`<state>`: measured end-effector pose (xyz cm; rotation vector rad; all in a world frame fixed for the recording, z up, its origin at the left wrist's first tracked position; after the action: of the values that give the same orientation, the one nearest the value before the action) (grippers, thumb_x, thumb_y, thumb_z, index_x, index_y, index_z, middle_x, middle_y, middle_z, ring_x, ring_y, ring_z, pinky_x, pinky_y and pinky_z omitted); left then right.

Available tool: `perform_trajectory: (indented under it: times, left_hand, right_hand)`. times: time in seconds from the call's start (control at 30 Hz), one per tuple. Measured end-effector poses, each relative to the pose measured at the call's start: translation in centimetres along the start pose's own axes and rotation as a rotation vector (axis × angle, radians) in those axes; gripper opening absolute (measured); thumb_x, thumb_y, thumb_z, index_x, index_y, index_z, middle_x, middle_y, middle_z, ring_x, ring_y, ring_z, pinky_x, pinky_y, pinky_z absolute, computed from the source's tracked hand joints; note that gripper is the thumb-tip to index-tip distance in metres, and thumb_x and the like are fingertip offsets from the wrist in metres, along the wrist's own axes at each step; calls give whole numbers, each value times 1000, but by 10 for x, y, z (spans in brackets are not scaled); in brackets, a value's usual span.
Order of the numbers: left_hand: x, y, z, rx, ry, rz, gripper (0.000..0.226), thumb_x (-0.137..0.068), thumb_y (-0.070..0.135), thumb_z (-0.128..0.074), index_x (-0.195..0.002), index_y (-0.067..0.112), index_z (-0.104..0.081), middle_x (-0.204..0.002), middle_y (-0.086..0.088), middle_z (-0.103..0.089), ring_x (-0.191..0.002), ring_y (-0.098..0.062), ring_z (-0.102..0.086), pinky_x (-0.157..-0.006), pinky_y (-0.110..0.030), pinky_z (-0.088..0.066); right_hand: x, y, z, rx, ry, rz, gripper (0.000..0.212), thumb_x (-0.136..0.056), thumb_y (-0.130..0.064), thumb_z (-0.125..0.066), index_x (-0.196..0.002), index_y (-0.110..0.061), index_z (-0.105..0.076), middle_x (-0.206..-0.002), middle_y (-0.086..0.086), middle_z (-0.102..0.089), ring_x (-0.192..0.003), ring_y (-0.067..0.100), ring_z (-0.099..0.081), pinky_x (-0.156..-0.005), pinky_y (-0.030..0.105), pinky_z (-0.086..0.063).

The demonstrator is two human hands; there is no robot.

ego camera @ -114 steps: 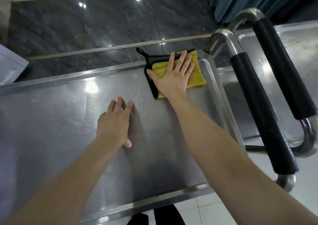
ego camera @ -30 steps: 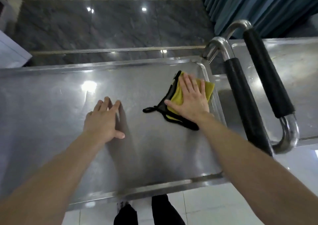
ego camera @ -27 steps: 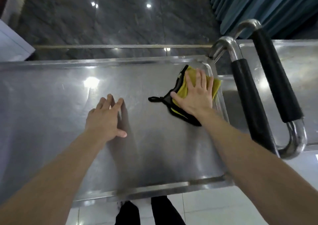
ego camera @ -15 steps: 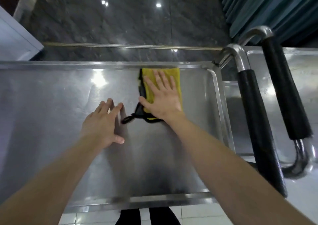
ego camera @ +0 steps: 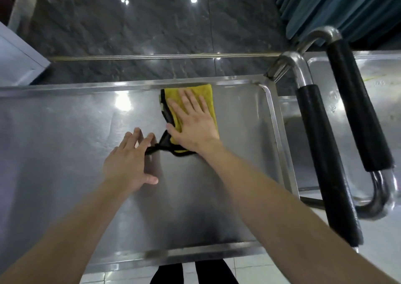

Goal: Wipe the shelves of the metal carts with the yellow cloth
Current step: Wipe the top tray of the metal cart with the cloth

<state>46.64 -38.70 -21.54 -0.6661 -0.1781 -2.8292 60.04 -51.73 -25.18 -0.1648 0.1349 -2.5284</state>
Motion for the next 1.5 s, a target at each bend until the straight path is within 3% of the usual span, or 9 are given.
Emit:
perform_trajectory:
  times: [0.2,0.3,0.43,0.73,0.93,1.03,1.2,1.4,1.5]
  left_hand:
    - [3,3,4,-9,-2,-7,142,-58,72,-95,-169,40,-11,-177,1,-3,-164,-24,-16,-117,-49,-47]
    - [1,1,0,-18,6,9,143,-58,72,-94,-169,42,-9,-179,3,0,-166,-22,-9,-118,-47,-43]
    - [1,-2,0,-21,28,-24,143,-57,66,-97,-170,38,-16,-178,0,-10,-164,-23,-17,-113,-52,-50]
    - [8,0,5,40,16,34,135,-58,61,-100,-165,33,-23,-178,3,-10,-165,-22,-14,-119,-52,-41]
    - [27,4,8,4,118,13,95,-62,57,-96,-137,16,-54,-139,-9,-49,-128,-34,-54,-92,-50,-55]
    - [49,4,3,-38,129,3,85,-72,63,-87,-139,21,-55,-137,-7,-54,-125,-34,-58,-93,-50,-56]
    - [91,-23,-20,-52,0,54,130,-55,75,-93,-162,32,-33,-164,-5,-36,-152,-35,-37,-117,-54,-42]
    - [103,-35,-34,-75,3,58,134,-60,61,-96,-169,34,-24,-176,-5,-21,-158,-36,-26,-119,-58,-43]
    - [103,-34,-33,-77,-16,45,140,-59,69,-95,-170,37,-17,-177,-2,-16,-160,-36,-23,-119,-57,-42]
  right_hand:
    - [89,173,32,105,49,-456,82,-101,-72,-27,-171,-29,-20,-179,11,-11,-166,27,-2,-132,56,-6]
    - [83,85,14,-21,94,-477,85,-100,-70,-33,-171,-24,-21,-178,15,-13,-165,32,-7,-131,58,-5]
    - [81,-71,-13,-90,-8,-18,82,-100,-65,-42,-170,-27,-25,-179,9,-9,-166,26,0,-131,55,-5]
    - [158,125,22,49,134,-562,84,-101,-70,-38,-171,-26,-22,-178,13,-14,-166,30,-4,-132,57,-6]
    - [141,-60,-16,-43,-22,32,81,-100,-69,-42,-169,-29,-27,-179,8,-11,-166,26,-1,-131,56,-8]
    - [167,24,-5,-45,70,-137,82,-96,-72,-49,-166,-31,-36,-178,8,-19,-166,26,-10,-131,54,-13]
    - [219,120,11,67,50,-541,93,-94,-70,-46,-167,-16,-28,-177,20,-11,-165,34,-2,-130,61,-8]
    - [175,-101,-28,-34,-93,-3,91,-98,-77,-31,-172,-26,-13,-178,15,8,-164,31,15,-129,62,-2]
    - [189,-76,-27,-48,-39,28,89,-97,-78,-37,-171,-33,-17,-179,12,5,-165,29,10,-131,59,-6]
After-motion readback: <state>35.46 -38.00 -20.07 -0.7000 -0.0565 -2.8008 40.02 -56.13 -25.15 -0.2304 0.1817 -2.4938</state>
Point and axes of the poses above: each hand's wrist, its own x-axis away from the middle knuckle, its own z-axis out of the back of the hand, y = z × x, the point moved 8 cm from there along -x, towards the middle knuckle
